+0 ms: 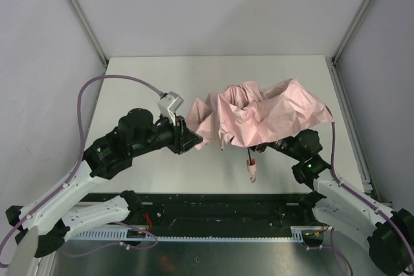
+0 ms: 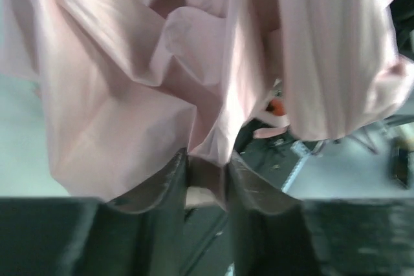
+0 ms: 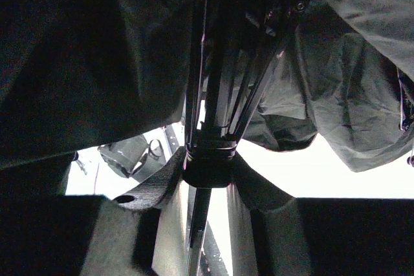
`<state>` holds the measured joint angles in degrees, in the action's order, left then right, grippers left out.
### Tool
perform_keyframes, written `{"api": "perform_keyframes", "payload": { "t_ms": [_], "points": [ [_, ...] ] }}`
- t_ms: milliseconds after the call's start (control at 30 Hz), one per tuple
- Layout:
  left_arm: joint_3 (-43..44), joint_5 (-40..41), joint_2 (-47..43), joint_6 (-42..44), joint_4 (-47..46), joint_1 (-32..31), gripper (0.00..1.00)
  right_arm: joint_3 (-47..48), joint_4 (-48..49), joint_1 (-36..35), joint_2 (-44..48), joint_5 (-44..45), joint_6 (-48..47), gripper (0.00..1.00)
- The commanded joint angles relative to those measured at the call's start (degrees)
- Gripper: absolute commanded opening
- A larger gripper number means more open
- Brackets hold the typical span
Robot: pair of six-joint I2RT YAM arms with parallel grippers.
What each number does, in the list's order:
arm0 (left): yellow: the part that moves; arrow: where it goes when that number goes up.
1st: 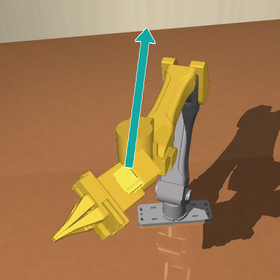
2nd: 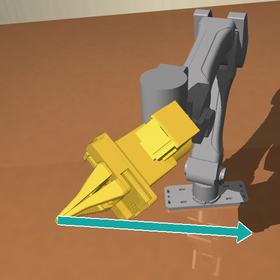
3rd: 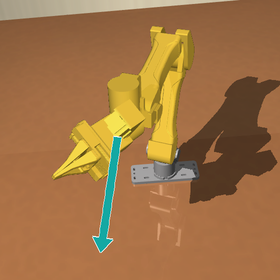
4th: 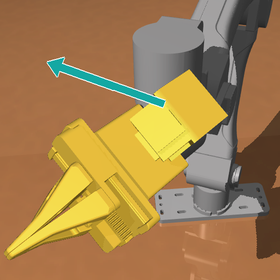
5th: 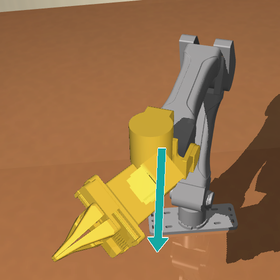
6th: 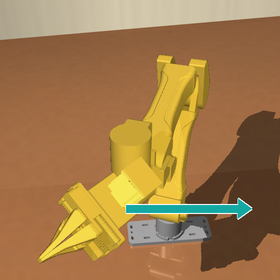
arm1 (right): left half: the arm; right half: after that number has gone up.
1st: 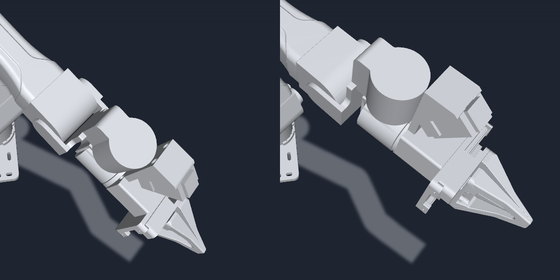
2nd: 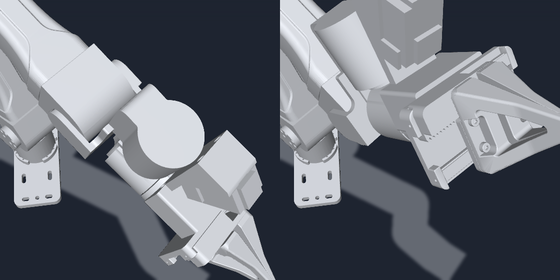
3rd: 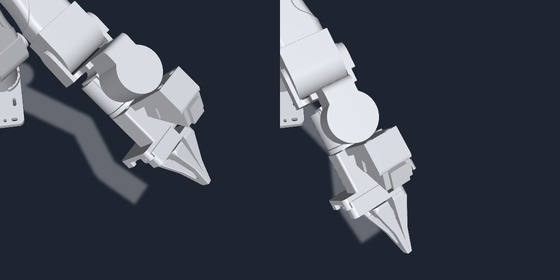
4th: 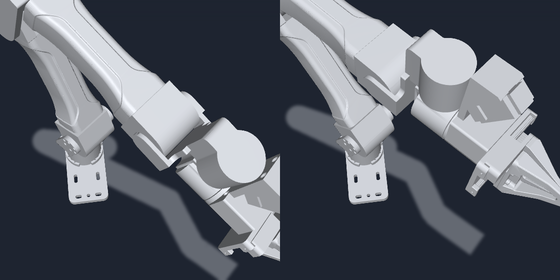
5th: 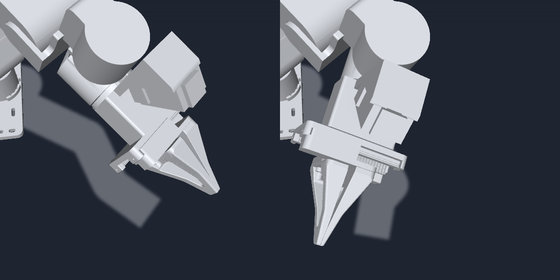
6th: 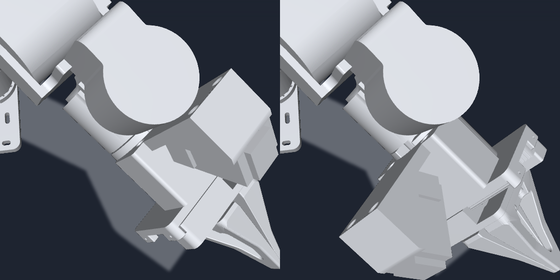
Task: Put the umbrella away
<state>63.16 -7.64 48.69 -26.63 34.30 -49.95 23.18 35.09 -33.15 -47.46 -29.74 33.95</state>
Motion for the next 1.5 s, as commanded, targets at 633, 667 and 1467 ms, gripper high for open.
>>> {"api": "perform_keyframes", "payload": {
  "t_ms": [633,667,1467],
  "points": [
    [18.9,-3.6,-1.3,7.0,0.8,0.2,0.76,9.6,-11.3,-8.5,1.5,28.9,-8.9,0.00],
    [20.9,-5.8,0.1,6.4,0.4,0.1,0.72,10.3,-12.6,-11.0,1.0,33.9,-9.9,0.00],
    [31.7,38.3,32.8,19.1,-0.1,-28.3,0.79,14.6,-18.0,-15.9,-1.2,46.5,-6.3,0.00]
  ]
}}
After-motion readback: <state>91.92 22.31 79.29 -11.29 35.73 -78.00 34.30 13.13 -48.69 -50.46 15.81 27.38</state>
